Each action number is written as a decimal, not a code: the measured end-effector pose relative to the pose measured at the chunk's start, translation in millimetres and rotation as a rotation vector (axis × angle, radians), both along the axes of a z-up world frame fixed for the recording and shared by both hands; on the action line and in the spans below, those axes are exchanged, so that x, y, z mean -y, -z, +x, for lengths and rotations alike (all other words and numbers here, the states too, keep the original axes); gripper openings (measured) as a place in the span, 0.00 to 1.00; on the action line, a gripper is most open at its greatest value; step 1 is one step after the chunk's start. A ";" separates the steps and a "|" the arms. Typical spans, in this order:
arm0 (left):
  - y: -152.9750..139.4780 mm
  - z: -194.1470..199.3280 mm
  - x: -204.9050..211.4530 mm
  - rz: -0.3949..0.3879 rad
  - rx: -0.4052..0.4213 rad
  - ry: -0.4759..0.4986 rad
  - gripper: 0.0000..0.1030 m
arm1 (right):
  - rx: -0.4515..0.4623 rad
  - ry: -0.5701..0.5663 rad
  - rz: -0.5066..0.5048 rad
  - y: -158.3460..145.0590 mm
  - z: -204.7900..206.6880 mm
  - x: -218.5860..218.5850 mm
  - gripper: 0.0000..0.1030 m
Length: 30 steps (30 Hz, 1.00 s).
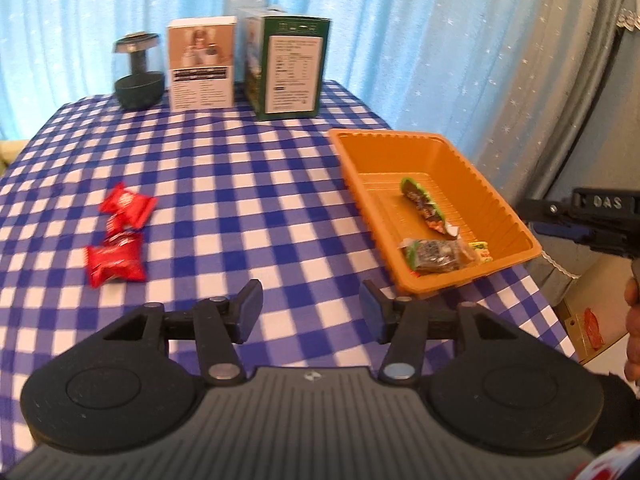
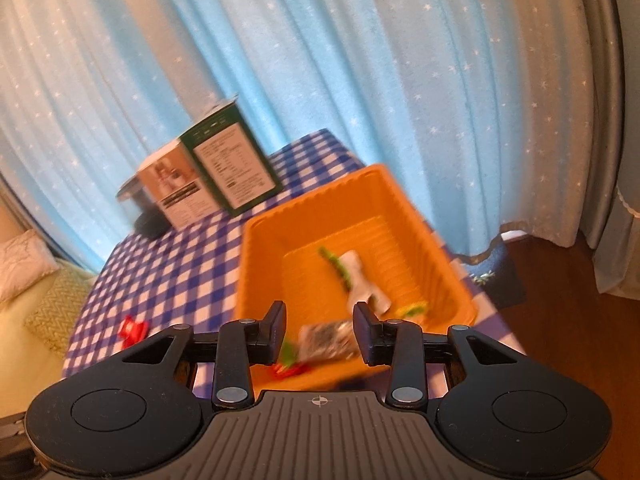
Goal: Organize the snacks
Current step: 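Withdraw both tools from the tray toward the red candies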
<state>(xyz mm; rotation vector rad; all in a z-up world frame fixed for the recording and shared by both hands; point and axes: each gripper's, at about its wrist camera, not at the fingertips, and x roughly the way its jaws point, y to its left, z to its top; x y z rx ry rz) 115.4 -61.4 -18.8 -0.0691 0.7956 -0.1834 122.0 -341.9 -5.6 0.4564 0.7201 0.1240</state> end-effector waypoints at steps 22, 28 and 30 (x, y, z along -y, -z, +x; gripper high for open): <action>-17.8 -77.3 -116.1 0.030 0.022 -0.223 0.65 | -0.027 -0.251 -0.081 -2.9 -50.6 -128.6 0.50; -16.4 -83.0 -136.2 0.032 0.016 -0.260 0.68 | -0.025 -0.301 -0.116 0.1 -48.9 -148.7 0.53; -15.3 -82.7 -141.6 0.034 0.013 -0.270 0.69 | -0.026 -0.322 -0.132 1.7 -46.9 -154.9 0.53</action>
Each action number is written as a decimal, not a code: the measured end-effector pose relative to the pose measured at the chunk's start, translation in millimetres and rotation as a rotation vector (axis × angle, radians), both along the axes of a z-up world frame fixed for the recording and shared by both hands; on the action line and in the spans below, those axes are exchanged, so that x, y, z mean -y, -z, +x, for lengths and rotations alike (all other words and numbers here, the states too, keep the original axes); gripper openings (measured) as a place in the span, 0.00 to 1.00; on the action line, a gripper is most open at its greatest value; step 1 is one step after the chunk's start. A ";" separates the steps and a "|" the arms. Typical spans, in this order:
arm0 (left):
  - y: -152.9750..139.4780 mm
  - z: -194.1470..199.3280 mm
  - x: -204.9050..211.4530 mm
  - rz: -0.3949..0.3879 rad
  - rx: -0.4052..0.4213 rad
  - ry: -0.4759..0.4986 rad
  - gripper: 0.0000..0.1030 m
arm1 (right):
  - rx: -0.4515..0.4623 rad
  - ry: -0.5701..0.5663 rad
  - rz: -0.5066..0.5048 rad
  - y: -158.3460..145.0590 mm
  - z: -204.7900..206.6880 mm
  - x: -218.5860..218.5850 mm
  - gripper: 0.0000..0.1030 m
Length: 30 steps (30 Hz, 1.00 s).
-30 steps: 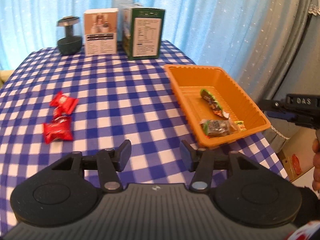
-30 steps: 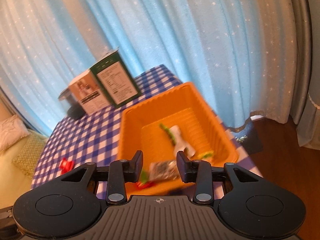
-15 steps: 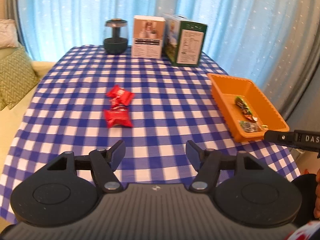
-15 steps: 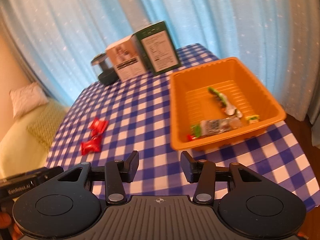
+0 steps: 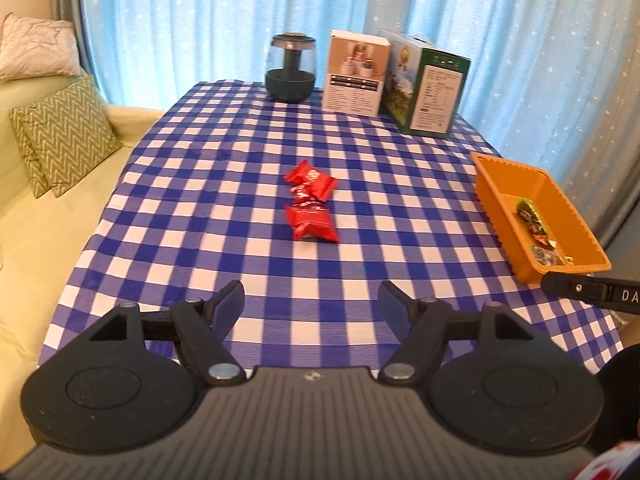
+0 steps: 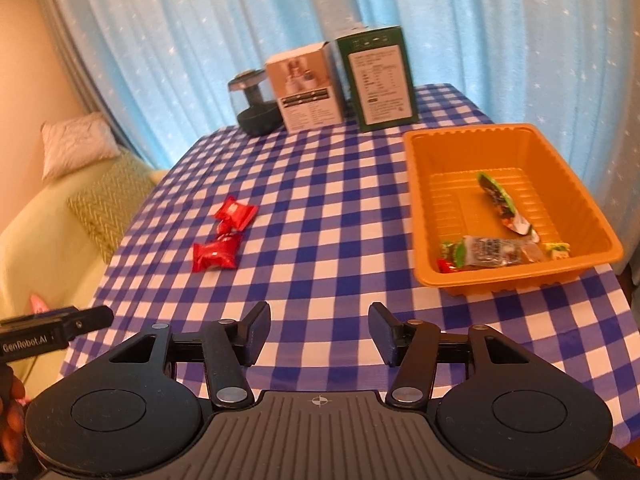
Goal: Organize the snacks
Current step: 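Withdraw both tools from the tray toward the red candies, then grasp a red candy with the right gripper while the left gripper grasps another red candy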
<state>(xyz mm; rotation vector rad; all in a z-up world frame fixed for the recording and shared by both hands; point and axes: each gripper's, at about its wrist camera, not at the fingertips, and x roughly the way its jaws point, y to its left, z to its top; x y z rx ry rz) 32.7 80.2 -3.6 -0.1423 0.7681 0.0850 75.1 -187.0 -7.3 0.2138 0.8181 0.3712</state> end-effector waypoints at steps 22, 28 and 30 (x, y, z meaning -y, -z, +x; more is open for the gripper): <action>26.5 57.2 -56.7 0.054 -0.039 0.060 0.70 | 0.141 -0.447 -0.265 44.6 54.8 -123.6 0.54; 40.4 85.7 -76.6 0.090 -0.066 0.083 0.70 | 0.194 -0.566 -0.335 71.0 83.5 -159.6 0.54; 45.8 94.0 -81.6 0.106 -0.078 0.100 0.70 | 0.217 -0.607 -0.359 78.1 92.4 -170.2 0.54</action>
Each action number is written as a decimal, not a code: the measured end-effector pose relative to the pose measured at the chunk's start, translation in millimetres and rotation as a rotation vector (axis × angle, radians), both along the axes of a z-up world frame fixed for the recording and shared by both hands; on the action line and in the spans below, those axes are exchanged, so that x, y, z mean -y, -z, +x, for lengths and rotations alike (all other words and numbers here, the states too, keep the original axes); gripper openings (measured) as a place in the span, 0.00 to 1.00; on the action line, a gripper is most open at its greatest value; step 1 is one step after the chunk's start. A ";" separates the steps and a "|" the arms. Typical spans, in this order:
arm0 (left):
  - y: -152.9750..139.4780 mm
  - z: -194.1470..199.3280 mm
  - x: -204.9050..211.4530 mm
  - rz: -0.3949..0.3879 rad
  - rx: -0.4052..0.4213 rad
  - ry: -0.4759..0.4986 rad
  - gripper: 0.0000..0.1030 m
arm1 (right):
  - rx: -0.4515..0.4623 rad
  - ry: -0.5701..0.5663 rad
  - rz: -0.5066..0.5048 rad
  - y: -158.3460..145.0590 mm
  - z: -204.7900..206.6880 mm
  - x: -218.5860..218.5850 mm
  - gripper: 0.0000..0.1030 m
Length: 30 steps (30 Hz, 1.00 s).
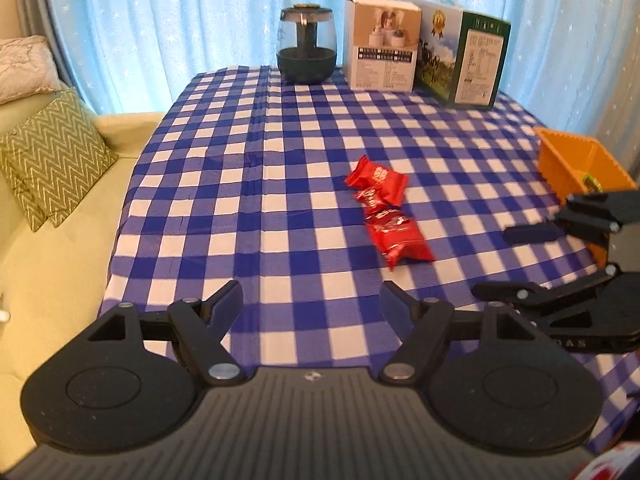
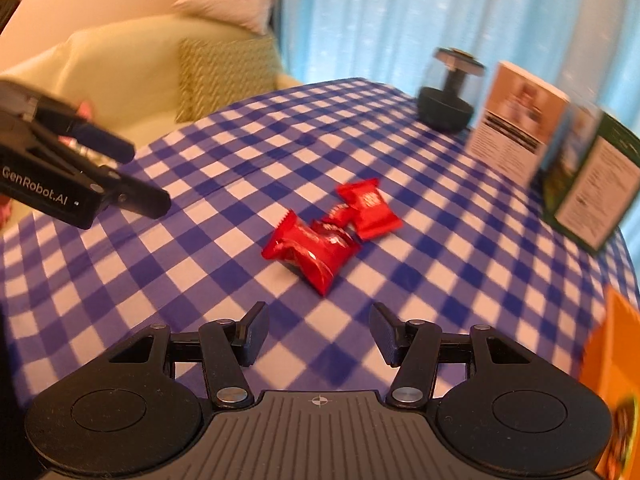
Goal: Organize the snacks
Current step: 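Grasp a red candy with the right gripper while the left gripper grasps another red candy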
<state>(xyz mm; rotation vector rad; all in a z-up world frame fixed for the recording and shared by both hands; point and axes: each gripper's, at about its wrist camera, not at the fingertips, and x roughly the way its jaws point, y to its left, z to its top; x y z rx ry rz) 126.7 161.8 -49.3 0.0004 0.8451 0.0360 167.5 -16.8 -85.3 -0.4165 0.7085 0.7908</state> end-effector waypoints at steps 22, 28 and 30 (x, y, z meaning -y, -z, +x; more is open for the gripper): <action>37.8 30.6 -5.7 0.008 -0.057 0.053 0.70 | 0.064 -0.233 -0.141 38.9 47.2 -56.3 0.30; 36.9 36.3 7.7 -0.018 -0.038 0.086 0.70 | -0.092 0.037 0.012 25.8 46.2 -5.1 0.30; 38.9 40.5 14.4 -0.037 -0.034 0.100 0.70 | -0.140 0.138 0.043 26.6 45.0 16.4 0.30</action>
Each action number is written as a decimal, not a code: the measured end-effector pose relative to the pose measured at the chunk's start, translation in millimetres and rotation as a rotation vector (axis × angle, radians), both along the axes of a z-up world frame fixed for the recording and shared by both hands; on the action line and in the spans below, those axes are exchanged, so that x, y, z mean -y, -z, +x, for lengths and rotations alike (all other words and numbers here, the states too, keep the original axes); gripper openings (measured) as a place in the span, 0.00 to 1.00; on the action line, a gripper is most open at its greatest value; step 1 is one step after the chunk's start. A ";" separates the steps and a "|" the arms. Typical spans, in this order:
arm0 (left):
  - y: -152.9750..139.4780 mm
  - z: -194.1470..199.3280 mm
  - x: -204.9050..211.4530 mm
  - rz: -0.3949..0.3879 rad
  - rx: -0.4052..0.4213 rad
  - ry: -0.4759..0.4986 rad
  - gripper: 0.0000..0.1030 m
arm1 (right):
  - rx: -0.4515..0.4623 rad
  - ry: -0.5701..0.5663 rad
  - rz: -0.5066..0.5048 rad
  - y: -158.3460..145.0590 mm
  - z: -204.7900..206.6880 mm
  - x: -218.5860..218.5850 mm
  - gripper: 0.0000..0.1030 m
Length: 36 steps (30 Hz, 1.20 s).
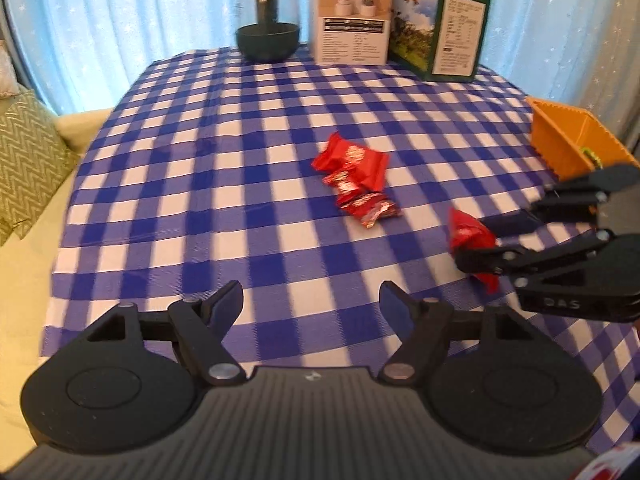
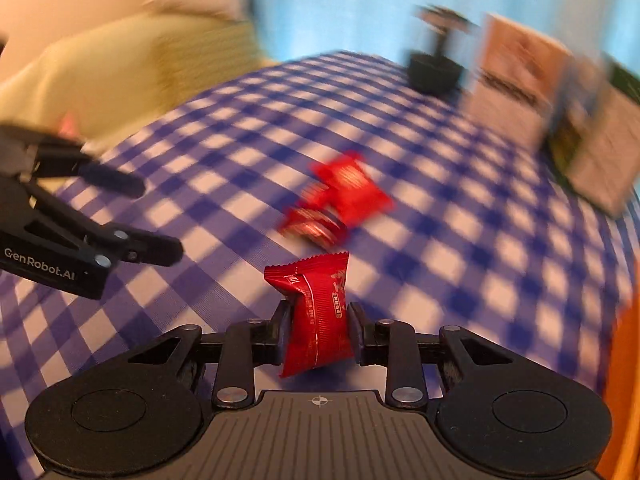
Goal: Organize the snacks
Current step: 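Grasp a red candy with the right gripper while the left gripper grasps another red candy, then carry both red candies over the orange tray and open both grippers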
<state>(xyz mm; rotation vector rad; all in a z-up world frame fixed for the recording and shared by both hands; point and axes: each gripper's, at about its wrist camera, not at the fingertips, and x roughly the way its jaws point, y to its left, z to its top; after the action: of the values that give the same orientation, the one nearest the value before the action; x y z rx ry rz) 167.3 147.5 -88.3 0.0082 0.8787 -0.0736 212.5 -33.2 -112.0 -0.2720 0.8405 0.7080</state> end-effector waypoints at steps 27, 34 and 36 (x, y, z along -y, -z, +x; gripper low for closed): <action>36.0 89.6 59.3 0.120 0.007 0.244 0.27 | -0.095 0.342 0.151 -1.5 -9.5 79.7 0.29; 32.4 58.1 72.0 0.070 -0.017 0.195 0.22 | -0.099 0.359 0.166 -4.8 -13.4 83.7 0.29; 30.6 47.4 77.2 0.061 -0.021 0.177 0.22 | -0.103 0.369 0.174 -6.3 -16.7 86.0 0.29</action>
<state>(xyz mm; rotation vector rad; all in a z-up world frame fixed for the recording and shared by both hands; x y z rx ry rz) 214.6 70.2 -118.8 0.1427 0.8999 -0.2125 195.8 -119.1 -105.7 0.0769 0.8906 0.4469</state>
